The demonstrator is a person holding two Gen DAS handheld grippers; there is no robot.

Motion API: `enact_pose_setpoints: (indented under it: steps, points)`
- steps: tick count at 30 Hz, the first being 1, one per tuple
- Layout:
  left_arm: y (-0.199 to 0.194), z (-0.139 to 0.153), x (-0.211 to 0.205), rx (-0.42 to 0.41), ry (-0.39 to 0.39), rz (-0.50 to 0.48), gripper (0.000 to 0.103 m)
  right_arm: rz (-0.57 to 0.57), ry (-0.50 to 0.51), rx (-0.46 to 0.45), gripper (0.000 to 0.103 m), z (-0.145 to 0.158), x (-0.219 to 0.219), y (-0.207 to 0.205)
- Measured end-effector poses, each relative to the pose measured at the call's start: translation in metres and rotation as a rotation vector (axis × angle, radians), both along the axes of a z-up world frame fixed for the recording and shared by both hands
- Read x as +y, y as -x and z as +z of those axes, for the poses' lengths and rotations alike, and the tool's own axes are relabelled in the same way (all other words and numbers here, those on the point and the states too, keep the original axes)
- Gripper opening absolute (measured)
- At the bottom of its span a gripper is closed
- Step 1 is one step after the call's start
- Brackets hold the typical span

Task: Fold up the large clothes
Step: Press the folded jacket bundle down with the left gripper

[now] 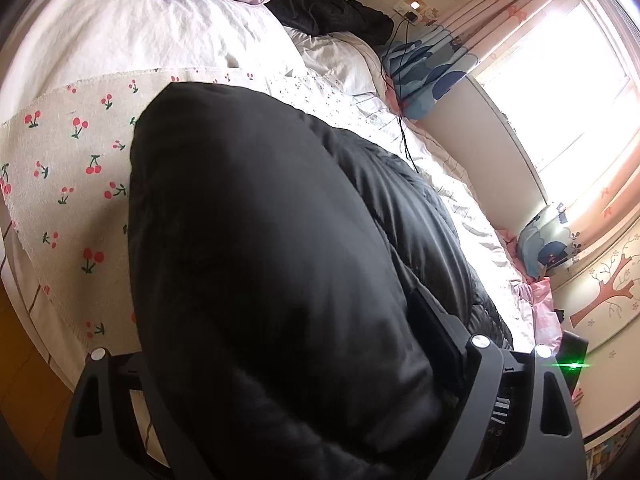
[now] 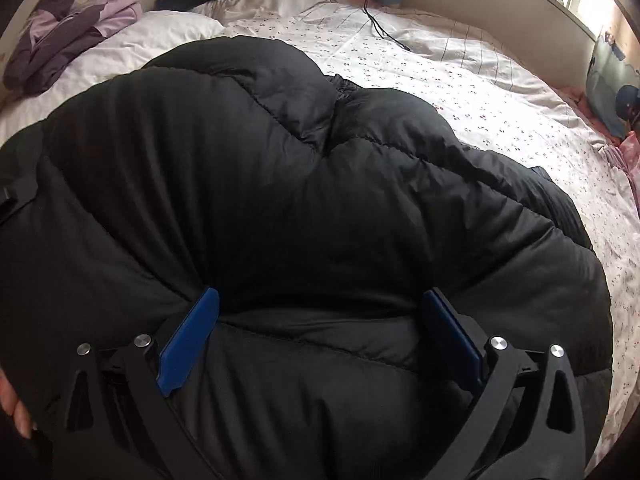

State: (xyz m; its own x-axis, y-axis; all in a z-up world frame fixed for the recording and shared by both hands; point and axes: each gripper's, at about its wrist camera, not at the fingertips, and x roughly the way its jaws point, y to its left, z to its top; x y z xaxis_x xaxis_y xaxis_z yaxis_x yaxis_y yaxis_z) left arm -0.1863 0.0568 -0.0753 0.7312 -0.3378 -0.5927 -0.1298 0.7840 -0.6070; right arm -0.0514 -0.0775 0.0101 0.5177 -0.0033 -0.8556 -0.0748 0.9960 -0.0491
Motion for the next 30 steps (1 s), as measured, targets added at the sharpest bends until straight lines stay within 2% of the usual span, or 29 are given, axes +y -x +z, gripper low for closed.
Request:
enact_pose_setpoints:
  steps: [4, 7, 12, 14, 16, 19, 22, 24, 28, 30]
  points:
    - [-0.004, -0.003, 0.000, 0.018, 0.006, 0.010, 0.086, -0.026, -0.014, 0.055, 0.097, 0.009, 0.000, -0.002]
    - [-0.006, -0.003, -0.001, 0.014, 0.007, 0.011, 0.086, -0.018, -0.019, 0.025, 0.097, 0.019, 0.003, 0.016]
    - [-0.015, -0.008, 0.000, 0.029, 0.030, 0.020, 0.087, -0.028, 0.008, 0.045, 0.097, 0.009, 0.006, 0.026]
    - [-0.018, -0.012, 0.003, 0.034, 0.060, 0.013, 0.088, -0.061, -0.020, 0.065, 0.097, 0.018, 0.003, 0.026]
    - [-0.015, -0.019, 0.012, 0.038, 0.124, 0.016, 0.088, -0.064, -0.050, 0.030, 0.097, 0.029, 0.007, 0.035]
    - [-0.016, -0.031, 0.023, 0.057, 0.213, 0.017, 0.088, -0.039, 0.023, 0.059, 0.097, 0.017, 0.020, 0.039]
    - [-0.018, -0.037, 0.026, 0.067, 0.258, 0.002, 0.088, -0.060, -0.023, 0.072, 0.097, 0.020, 0.011, 0.039]
    - [-0.018, -0.039, 0.027, 0.062, 0.277, -0.002, 0.088, -0.067, -0.046, 0.026, 0.097, 0.029, 0.006, 0.046]
    - [-0.020, -0.041, 0.025, 0.069, 0.288, -0.010, 0.088, -0.041, 0.003, 0.000, 0.097, 0.024, 0.008, 0.062]
    - [-0.023, -0.041, 0.024, 0.075, 0.284, -0.014, 0.088, -0.051, -0.002, -0.055, 0.097, 0.032, 0.003, 0.069]
